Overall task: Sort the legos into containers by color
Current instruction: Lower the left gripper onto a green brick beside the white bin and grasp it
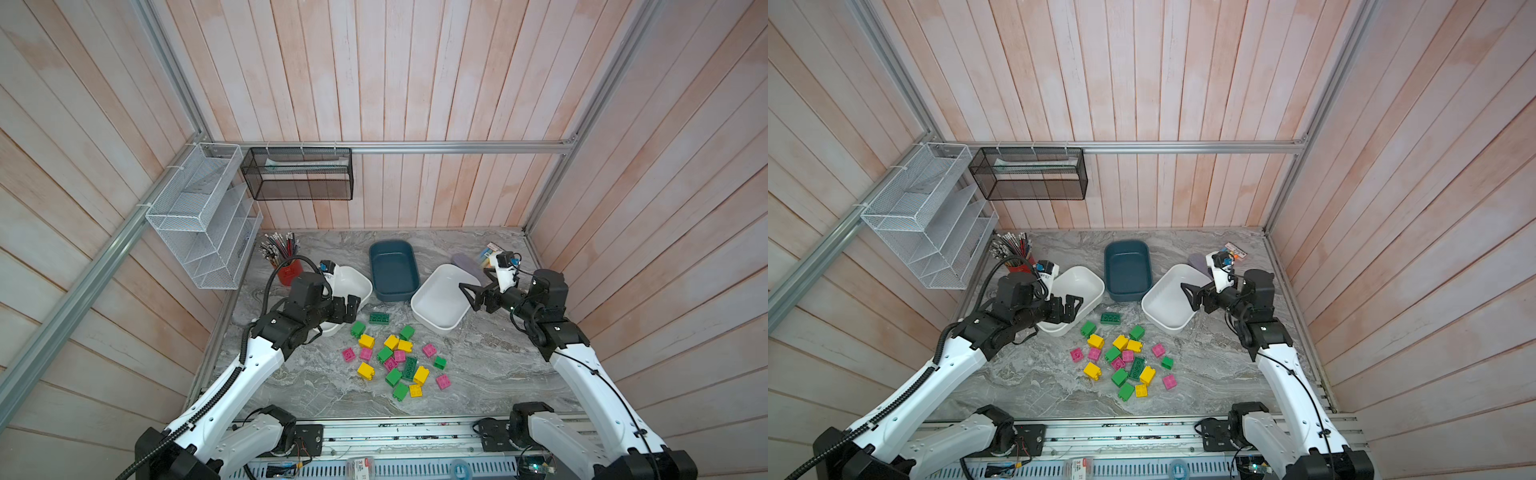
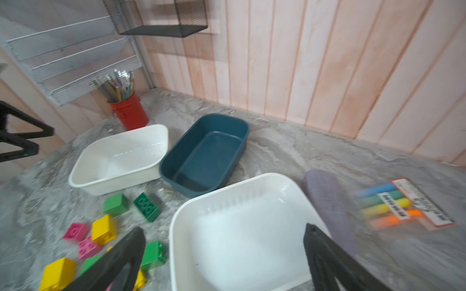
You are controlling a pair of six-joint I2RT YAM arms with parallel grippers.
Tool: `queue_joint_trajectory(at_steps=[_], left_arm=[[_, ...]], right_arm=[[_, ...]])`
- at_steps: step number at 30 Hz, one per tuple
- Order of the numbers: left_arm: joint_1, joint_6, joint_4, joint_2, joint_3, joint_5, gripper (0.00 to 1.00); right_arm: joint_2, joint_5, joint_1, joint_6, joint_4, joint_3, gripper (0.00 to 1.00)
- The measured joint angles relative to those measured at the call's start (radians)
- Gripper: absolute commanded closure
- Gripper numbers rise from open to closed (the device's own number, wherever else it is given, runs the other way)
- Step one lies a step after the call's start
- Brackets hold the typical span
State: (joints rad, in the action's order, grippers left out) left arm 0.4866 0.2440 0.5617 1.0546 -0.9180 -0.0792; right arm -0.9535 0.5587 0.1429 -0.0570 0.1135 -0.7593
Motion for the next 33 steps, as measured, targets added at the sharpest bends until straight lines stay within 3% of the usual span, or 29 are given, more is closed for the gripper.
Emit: queue_joint_trajectory(at_steps=[6,14,27,33], left_arm=[[0.152,0.038,0.126,0.109,-0.023,-0.011,0.12],[0.173,0.024,0.162,0.333,-0.066,0.048,0.40],[0.168,-0.054,0.100,0.596,-0.149,0.216,0.42],[0.164,-0.079,0.067,0.648,-0.157,0.259,0.52]], right_arm=[[-0.002,0.008,0.133,0.001,0.167,-0.014,0.02],[-0.033,0.005,0.224,0.009,0.251,-0.014,0.02],[-0.043,-0.021,0.231,0.028,0.255,-0.014,0.02],[-0.037,-0.034,0.231,0.028,0.262,-0.014,0.02]])
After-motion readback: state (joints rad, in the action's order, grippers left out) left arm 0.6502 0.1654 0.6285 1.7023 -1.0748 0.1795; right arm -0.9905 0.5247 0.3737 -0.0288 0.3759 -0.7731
